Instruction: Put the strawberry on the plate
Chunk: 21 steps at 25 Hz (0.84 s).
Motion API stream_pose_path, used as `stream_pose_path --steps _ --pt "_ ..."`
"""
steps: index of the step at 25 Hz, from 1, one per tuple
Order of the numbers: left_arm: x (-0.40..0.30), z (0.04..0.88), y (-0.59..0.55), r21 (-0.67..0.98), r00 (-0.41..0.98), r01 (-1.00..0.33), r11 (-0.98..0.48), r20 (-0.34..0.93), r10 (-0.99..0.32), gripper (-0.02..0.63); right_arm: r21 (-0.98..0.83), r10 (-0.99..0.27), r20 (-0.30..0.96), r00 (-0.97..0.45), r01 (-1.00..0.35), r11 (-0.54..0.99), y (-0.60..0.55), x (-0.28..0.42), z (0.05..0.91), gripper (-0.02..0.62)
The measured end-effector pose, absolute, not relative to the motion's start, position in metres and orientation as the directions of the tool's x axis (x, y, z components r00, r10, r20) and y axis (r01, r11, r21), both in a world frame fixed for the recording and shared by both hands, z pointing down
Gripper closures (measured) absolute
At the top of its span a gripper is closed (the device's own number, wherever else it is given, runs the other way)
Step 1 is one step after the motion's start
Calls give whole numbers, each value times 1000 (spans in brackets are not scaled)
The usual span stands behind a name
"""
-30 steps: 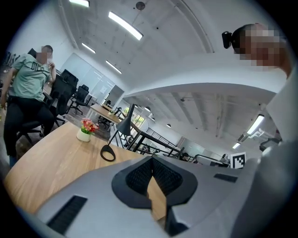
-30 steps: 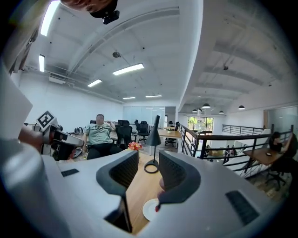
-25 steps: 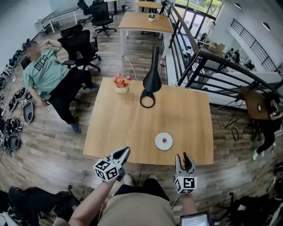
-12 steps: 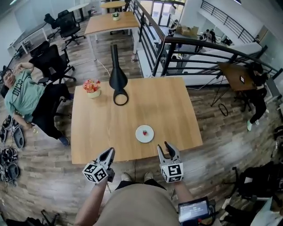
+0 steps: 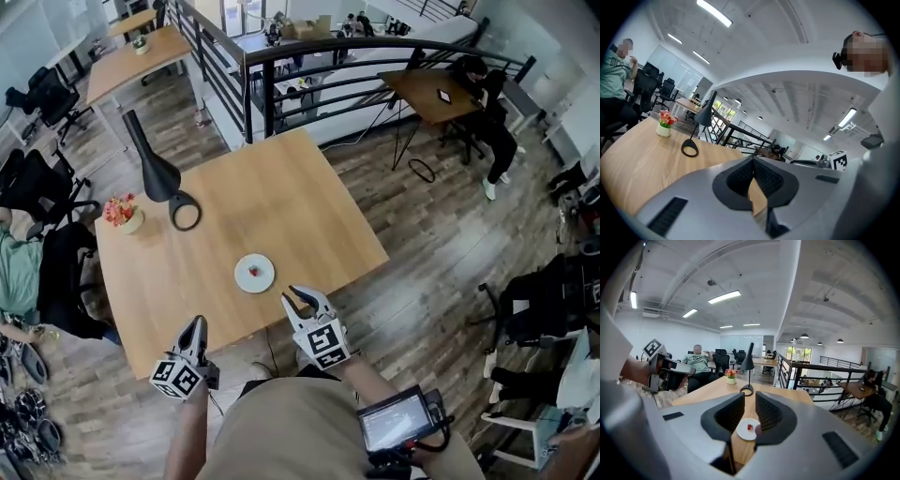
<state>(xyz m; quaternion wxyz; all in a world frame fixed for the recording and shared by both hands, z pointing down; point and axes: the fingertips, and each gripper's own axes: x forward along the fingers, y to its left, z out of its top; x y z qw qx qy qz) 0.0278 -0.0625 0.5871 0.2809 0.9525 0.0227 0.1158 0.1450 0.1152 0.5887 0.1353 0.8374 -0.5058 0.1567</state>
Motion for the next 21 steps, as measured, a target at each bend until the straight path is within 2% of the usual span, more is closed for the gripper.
stream_pose_path --steps 21 --pt "45 593 -24 575 965 1 -818 215 152 601 57 -804 382 457 -879 -473 150 151 581 523"
